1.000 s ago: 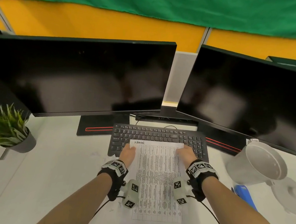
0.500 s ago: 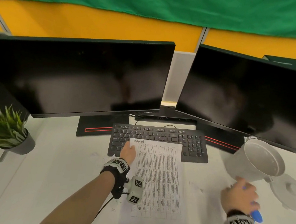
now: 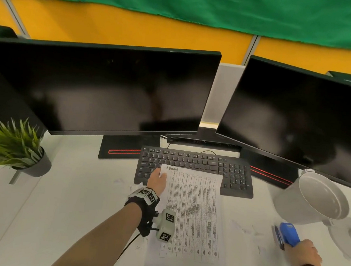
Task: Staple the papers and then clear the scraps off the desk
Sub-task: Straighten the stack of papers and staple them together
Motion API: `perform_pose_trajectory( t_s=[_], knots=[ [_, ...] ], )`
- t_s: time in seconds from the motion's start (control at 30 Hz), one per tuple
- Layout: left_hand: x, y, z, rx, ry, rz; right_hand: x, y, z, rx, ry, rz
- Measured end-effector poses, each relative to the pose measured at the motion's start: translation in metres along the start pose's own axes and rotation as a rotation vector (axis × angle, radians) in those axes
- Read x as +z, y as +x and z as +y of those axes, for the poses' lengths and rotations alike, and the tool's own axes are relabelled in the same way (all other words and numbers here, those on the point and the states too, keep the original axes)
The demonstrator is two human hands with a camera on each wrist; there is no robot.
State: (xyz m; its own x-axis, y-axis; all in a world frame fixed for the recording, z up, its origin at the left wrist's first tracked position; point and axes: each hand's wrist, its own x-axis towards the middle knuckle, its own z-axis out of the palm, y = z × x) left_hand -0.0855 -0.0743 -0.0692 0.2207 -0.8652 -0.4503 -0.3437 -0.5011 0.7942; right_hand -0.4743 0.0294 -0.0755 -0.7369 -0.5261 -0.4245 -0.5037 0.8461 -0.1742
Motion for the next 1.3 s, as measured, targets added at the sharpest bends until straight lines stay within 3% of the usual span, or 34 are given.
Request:
perform_pose_trajectory(
  t_s=[0.07,0.17,0.27,0.37,0.47,0.53,1.07,1.3],
  knots=[
    [0.001,0.001,0.000,-0.005,-0.009,0.012,-0.005,-0.019,-0.015,-0.081,0.116,-0.028],
    [0.003,0.004,-0.002,-0.009,-0.035,0.031,-0.009,-0.064,-0.061,-0.318,0.517,-0.124],
    [0.003,0.003,-0.003,-0.008,-0.073,0.073,-0.008,-0.101,-0.132,-0.479,0.982,-0.382],
    [0.001,0.003,-0.004,-0.009,-0.158,0.121,-0.001,-0.121,-0.201,-0.458,1.127,-0.643],
    [-0.003,0.002,-0.004,-0.011,-0.223,0.108,0.016,-0.132,-0.246,-0.446,1.085,-0.781],
    [-0.006,0.003,-0.005,0.003,-0.238,0.104,0.030,-0.135,-0.264,-0.482,1.032,-0.791],
    [-0.006,0.001,-0.003,0.109,-0.240,0.141,0.066,-0.145,-0.297,-0.807,0.387,-0.460],
    [-0.008,-0.005,-0.001,0.075,-0.305,0.140,0.072,-0.151,-0.305,-0.834,0.448,-0.502]
  ],
)
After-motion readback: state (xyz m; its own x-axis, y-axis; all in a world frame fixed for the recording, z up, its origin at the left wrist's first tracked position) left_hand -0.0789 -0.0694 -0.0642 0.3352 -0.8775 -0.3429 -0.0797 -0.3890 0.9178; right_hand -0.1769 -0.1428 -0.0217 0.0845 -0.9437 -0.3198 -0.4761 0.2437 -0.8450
